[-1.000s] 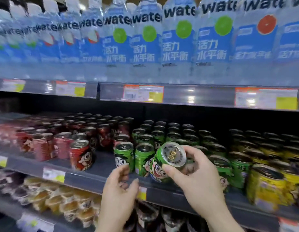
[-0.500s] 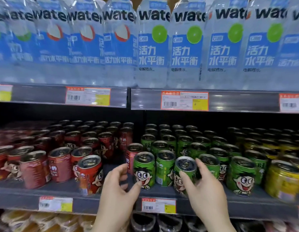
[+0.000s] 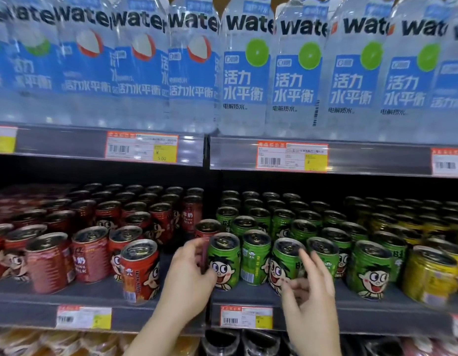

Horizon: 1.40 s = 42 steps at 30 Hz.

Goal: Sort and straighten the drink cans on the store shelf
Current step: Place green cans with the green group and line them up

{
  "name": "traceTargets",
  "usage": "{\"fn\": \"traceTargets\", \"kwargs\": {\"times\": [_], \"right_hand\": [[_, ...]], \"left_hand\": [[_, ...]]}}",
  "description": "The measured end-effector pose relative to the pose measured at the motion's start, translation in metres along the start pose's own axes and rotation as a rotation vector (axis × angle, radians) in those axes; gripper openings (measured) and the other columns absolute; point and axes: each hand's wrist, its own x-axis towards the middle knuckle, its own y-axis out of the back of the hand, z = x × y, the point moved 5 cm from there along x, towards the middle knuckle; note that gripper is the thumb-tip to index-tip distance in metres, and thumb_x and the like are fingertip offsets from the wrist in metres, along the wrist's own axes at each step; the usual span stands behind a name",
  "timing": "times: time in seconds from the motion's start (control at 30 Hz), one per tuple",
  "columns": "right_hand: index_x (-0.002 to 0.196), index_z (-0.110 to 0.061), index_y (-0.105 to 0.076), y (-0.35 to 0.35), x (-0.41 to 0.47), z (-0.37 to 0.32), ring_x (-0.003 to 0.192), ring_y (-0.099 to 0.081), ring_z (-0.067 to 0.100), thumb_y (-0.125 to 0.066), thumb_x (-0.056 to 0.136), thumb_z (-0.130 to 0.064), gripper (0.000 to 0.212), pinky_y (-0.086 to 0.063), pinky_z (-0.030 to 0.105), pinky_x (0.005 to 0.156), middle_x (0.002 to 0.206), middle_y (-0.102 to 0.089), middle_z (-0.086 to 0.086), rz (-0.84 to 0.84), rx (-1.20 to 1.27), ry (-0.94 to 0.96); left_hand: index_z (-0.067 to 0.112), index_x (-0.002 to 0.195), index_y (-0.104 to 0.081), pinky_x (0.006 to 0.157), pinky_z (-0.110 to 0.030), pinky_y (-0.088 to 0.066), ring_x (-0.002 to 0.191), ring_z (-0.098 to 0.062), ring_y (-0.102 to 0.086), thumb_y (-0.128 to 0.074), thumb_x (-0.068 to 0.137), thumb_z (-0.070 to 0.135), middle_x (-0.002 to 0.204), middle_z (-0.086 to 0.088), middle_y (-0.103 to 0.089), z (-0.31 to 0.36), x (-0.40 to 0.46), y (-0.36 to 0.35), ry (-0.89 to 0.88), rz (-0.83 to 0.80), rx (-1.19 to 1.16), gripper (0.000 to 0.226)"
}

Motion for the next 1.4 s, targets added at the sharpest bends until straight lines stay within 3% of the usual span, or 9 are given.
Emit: {"fn": "traceTargets", "kwargs": {"times": [0.13, 0.33, 0.53, 0.67, 0.73, 0.9, 1.13, 1.27, 1.4], "right_hand": [[0.114, -0.051, -0.047, -0.003, -0.010, 0.009, 0.081, -0.056, 0.014, -0.072, 0.074, 0.005, 0.074, -0.044, 0.008, 0.070, 0.121, -0.037, -0.033, 0.097, 0.031, 0.043], [0.101, -0.066, -0.051, -0.002, -0.006, 0.020, 0.077, -0.055, 0.013, -0.072, 0.072, 0.007, 0.082, -0.045, 0.014, 0.069, 0.108, -0.044, -0.031, 0.094, 0.047, 0.044], [0.095, -0.060, -0.057, -0.017, -0.006, 0.009, 0.067, -0.056, 0.013, -0.073, 0.072, 0.004, 0.070, -0.044, 0.019, 0.055, 0.093, -0.058, -0.018, -0.045, 0.030, 0.132], [0.102, -0.067, -0.050, -0.047, -0.010, -0.011, 0.081, -0.056, 0.006, -0.072, 0.076, -0.017, 0.061, -0.044, 0.013, 0.063, 0.091, -0.059, -0.021, -0.346, -0.075, 0.221], [0.108, -0.069, -0.045, -0.060, -0.009, -0.021, 0.085, -0.053, 0.000, -0.065, 0.077, -0.035, 0.050, -0.043, 0.021, 0.077, 0.085, -0.058, -0.024, -0.446, -0.186, 0.297], [0.129, -0.060, -0.036, -0.083, -0.007, -0.028, 0.102, -0.047, 0.004, -0.041, 0.073, -0.054, 0.056, -0.028, 0.028, 0.085, 0.093, -0.053, -0.023, -0.555, -0.380, 0.336], [0.123, -0.046, -0.046, -0.093, -0.012, -0.014, 0.071, -0.057, 0.007, -0.061, 0.059, -0.048, 0.065, -0.035, 0.026, 0.064, 0.068, -0.055, -0.023, -0.445, -0.423, 0.359], [0.118, -0.044, -0.049, -0.091, -0.010, -0.015, 0.067, -0.056, 0.006, -0.055, 0.061, -0.051, 0.058, -0.036, 0.022, 0.064, 0.067, -0.054, -0.024, -0.408, -0.437, 0.367], [0.117, -0.050, -0.055, -0.091, -0.012, -0.013, 0.075, -0.052, 0.004, -0.049, 0.065, -0.055, 0.052, -0.029, 0.017, 0.077, 0.072, -0.055, -0.023, -0.414, -0.419, 0.334]], "left_hand": [[0.021, 0.125, -0.056, 0.099, -0.022, -0.036, 0.115, -0.013, -0.048, -0.056, 0.091, 0.014, 0.119, 0.002, -0.050, 0.042, 0.026, 0.027, -0.226, 0.160, 0.138, 0.034], [0.032, 0.131, -0.051, 0.101, -0.020, -0.035, 0.125, -0.017, -0.046, -0.065, 0.087, 0.023, 0.138, -0.002, -0.046, 0.038, 0.075, 0.017, -0.101, -0.268, 0.378, 0.047], [0.027, 0.137, -0.045, 0.097, -0.022, -0.043, 0.120, -0.015, -0.053, -0.070, 0.078, 0.006, 0.138, -0.003, -0.053, 0.028, 0.086, 0.026, -0.010, -0.361, 0.281, 0.067], [0.019, 0.147, -0.029, 0.097, -0.017, -0.036, 0.129, -0.017, -0.046, -0.078, 0.074, 0.016, 0.146, -0.004, -0.043, 0.029, 0.090, 0.020, 0.013, -0.458, 0.498, 0.088], [0.018, 0.148, -0.027, 0.102, -0.021, -0.037, 0.130, -0.018, -0.044, -0.081, 0.071, 0.019, 0.147, -0.005, -0.042, 0.031, 0.093, 0.014, 0.007, -0.507, 0.552, 0.094], [0.019, 0.122, -0.059, 0.092, -0.026, -0.048, 0.106, -0.017, -0.061, -0.085, 0.066, 0.023, 0.119, 0.000, -0.066, 0.028, 0.096, 0.029, 0.023, -0.579, 0.579, 0.062], [0.030, 0.121, -0.060, 0.089, -0.034, -0.054, 0.099, -0.015, -0.063, -0.086, 0.061, 0.032, 0.113, 0.006, -0.066, 0.013, 0.095, 0.076, 0.052, -0.571, 0.701, 0.066], [0.029, 0.118, -0.061, 0.085, -0.038, -0.056, 0.094, -0.017, -0.064, -0.081, 0.060, 0.044, 0.110, 0.006, -0.066, 0.011, 0.098, 0.086, 0.094, -0.602, 0.899, 0.063], [0.018, 0.124, -0.059, 0.089, -0.032, -0.048, 0.099, -0.017, -0.057, -0.070, 0.067, 0.062, 0.123, 0.001, -0.061, 0.011, 0.098, 0.078, 0.216, -0.617, 0.962, 0.073]]}}
